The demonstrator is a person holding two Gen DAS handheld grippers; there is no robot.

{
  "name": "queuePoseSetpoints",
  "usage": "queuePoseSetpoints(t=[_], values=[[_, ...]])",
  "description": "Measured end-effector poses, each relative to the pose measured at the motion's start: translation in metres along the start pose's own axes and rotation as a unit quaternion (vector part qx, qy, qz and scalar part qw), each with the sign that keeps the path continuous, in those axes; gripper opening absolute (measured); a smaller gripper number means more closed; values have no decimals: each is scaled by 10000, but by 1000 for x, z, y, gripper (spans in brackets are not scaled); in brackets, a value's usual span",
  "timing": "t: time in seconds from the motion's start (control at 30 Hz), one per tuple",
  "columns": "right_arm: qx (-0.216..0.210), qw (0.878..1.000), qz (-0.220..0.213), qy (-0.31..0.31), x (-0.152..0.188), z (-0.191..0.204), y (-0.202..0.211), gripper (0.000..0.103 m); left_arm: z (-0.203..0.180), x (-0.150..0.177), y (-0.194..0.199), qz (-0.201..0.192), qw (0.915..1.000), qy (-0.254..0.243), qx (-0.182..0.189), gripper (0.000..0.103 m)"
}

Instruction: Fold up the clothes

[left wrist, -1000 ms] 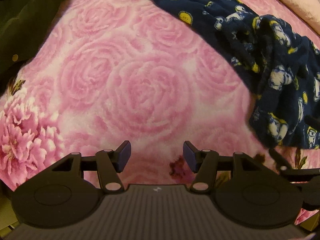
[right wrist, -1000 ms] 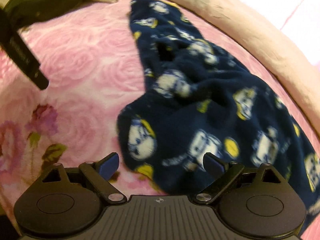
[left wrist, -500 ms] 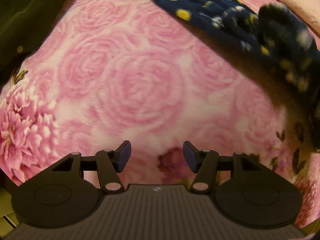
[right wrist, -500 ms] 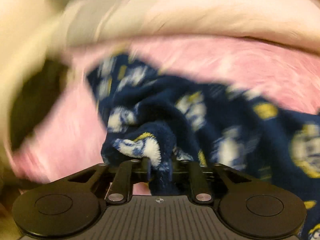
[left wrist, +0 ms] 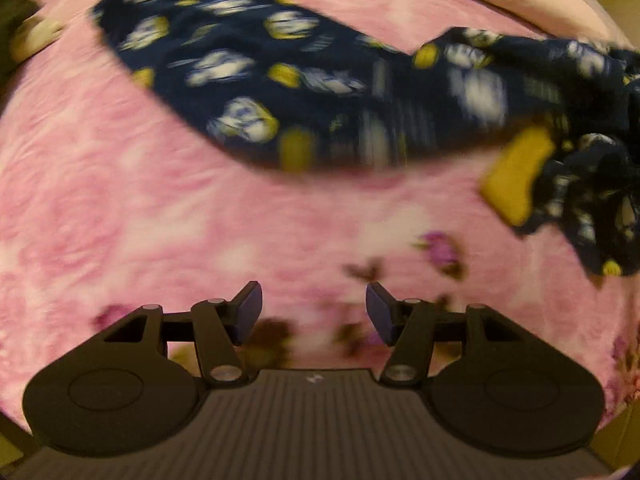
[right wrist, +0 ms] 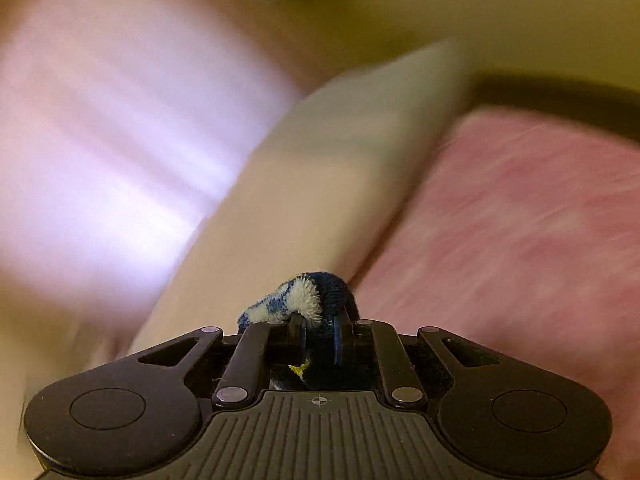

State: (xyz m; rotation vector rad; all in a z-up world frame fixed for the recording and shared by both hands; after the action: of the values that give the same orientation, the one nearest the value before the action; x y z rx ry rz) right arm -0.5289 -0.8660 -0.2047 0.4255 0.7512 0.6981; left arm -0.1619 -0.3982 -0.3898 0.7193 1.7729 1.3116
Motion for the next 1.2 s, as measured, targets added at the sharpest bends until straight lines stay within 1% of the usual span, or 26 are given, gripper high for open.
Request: queuePoseSetpoints(t=[0.07, 0.1, 0.2, 0.23, 0.3, 0.33, 0.37, 0.4, 0.43, 0.47, 0.53, 0.6, 0.63, 0.7, 0.73, 0.77, 0.8, 0.83, 0.87, 0.9, 0.97, 1.0, 1.07, 1.1, 1.17, 1.2], values=[[391, 9974, -266, -542, -31, -39, 7, 10, -29, -4, -6, -65, 9994, -250, 214, 54], [494, 9962, -239, -670, -39, -55, 8, 11, -45, -6, -10, -100, 9986, -419, 316, 54], [739, 9948, 69, -694, -44, -91, 6, 11, -85, -9, -19, -245, 9942, -881, 566, 54], [809, 9941, 202, -699, -41, -102, 4, 11, -95, -12, -23, -230, 9931, -917, 689, 54], [904, 9923, 399, -752, -35, -124, 4, 11, -108, -18, -31, -126, 9922, -733, 997, 54], [920, 9919, 431, -765, -32, -134, 5, 11, -107, -21, -35, -70, 9918, -351, 1229, 54], [935, 9915, 459, -777, -28, -143, 6, 11, -103, -25, -40, -15, 9888, 110, 1491, 56], [949, 9911, 488, -790, -24, -153, 8, 11, -98, -28, -45, 53, 9827, 673, 1727, 58], [847, 9918, 544, -787, -23, -159, 10, 11, -91, -29, -52, 128, 9724, 1287, 1944, 61], [842, 9915, 584, -803, -22, -167, 11, 11, -84, -30, -58, 182, 9593, 1859, 2119, 62], [874, 9906, 655, -822, -21, -180, 11, 11, -74, -28, -74, 241, 9312, 2846, 2263, 62], [873, 9902, 724, -811, -19, -186, 13, 11, -72, -29, -87, 192, 9068, 3525, 2305, 62], [882, 9902, 745, -783, -17, -187, 14, 11, -74, -31, -94, 136, 9027, 3637, 2295, 62], [923, 9902, 799, -680, -15, -187, 16, 11, -84, -37, -106, 2, 9032, 3656, 2250, 54], [956, 9900, 814, -638, -13, -188, 17, 11, -87, -41, -108, -71, 9085, 3536, 2224, 32], [972, 9899, 830, -620, -12, -189, 16, 11, -91, -47, -107, -147, 9162, 3348, 2196, 10], [971, 9897, 856, -611, -12, -189, 16, 11, -94, -52, -106, -223, 9234, 3159, 2167, 5], [966, 9897, 871, -593, -12, -190, 16, 11, -91, -57, -99, -407, 9260, 3066, 2164, 4], [963, 9895, 919, -560, -12, -189, 18, 11, -85, -63, -88, -649, 9258, 3024, 2175, 4], [929, 9900, 934, -494, -14, -187, 19, 11, -74, -70, -70, -908, 9285, 2920, 2107, 4], [821, 9918, 924, -338, -19, -181, 25, 11, -46, -86, -27, -1442, 9349, 2640, 1884, 4], [756, 9926, 910, -255, -21, -178, 28, 11, -25, -91, -2, -1684, 9367, 2565, 1689, 4], [616, 9941, 881, -137, -26, -172, 37, 11, 26, -98, 51, -2138, 9371, 2481, 1206, 4], [572, 9942, 907, -126, -24, -172, 43, 11, 51, -100, 77, -2339, 9356, 2493, 883, 4], [487, 9941, 965, -109, -20, -171, 54, 11, 100, -96, 129, -2704, 9315, 2433, -38, 3], [444, 9940, 994, -101, -17, -171, 60, 11, 123, -93, 155, -2838, 9268, 2404, -510, 4]])
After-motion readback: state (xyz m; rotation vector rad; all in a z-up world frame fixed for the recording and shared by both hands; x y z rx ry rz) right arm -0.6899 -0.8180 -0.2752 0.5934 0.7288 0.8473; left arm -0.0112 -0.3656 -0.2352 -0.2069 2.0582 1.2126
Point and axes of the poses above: each gripper's, at about its wrist camera, not at the fingertips, and y roughly against the way its jaws point, z to its left, x to its underside, the point moved 3 cm from there along -y, roughly the way its jaws point
